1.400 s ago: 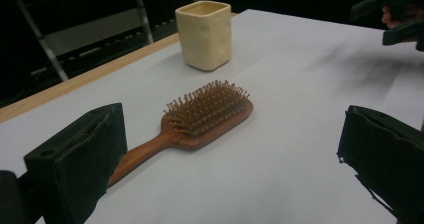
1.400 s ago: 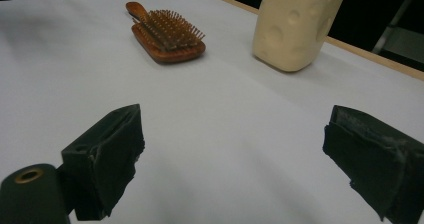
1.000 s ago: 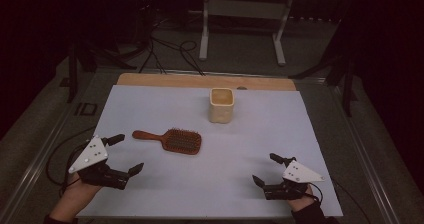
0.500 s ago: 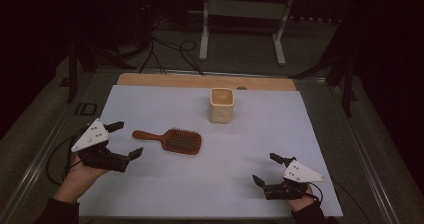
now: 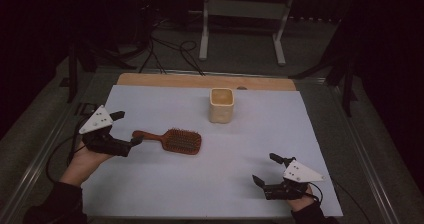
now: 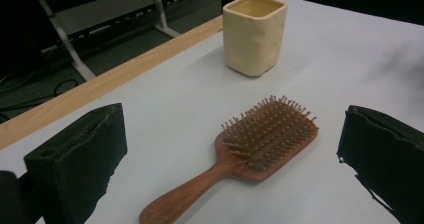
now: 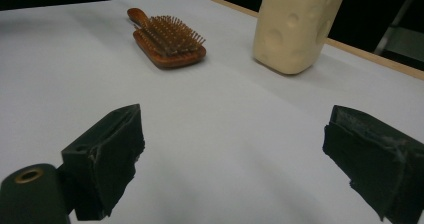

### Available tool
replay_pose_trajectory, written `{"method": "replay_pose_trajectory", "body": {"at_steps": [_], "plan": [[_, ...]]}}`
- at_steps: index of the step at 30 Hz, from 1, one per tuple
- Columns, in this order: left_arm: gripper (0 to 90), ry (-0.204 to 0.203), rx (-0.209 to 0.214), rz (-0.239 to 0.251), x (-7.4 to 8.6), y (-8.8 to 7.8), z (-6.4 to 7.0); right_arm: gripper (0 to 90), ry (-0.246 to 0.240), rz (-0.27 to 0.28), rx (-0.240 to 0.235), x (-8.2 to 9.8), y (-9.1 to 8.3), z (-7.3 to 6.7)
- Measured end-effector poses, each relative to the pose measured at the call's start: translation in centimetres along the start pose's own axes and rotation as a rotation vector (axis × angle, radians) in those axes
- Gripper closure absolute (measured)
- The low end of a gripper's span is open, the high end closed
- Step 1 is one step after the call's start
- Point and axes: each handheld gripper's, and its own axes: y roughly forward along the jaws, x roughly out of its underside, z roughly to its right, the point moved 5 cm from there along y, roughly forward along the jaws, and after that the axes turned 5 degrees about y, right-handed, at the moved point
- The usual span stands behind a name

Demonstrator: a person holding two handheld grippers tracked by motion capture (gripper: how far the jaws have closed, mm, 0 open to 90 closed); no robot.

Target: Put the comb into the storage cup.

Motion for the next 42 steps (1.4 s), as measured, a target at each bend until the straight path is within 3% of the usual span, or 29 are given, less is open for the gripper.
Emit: {"method": "replay_pose_trajectory", "body": {"at_steps": [12,24,33,35,42], "plan": [[0.2,-0.013,-0.014,-0.054,0.8,3.5,-2.1,8.8,0.000,0.003,-0.002,0.0,0.0,0.0],[5.2,-0.037,-0.045,-0.115,3.3,6.2,-3.8,8.8,-0.007,0.002,-0.002,0.0,0.1,-0.1],[21.6,-0.056,-0.080,-0.122,4.8,7.0,-4.7,8.8,-0.001,-0.003,-0.006,0.1,0.1,-0.1],[29.0,-0.055,-0.093,-0.127,5.1,7.2,-5.0,8.8,-0.004,0.001,-0.004,0.0,0.1,-0.1],[42.1,-0.095,-0.107,-0.185,6.1,8.2,-6.1,8.8,-0.005,0.003,-0.005,0.0,0.1,-0.1]]}}
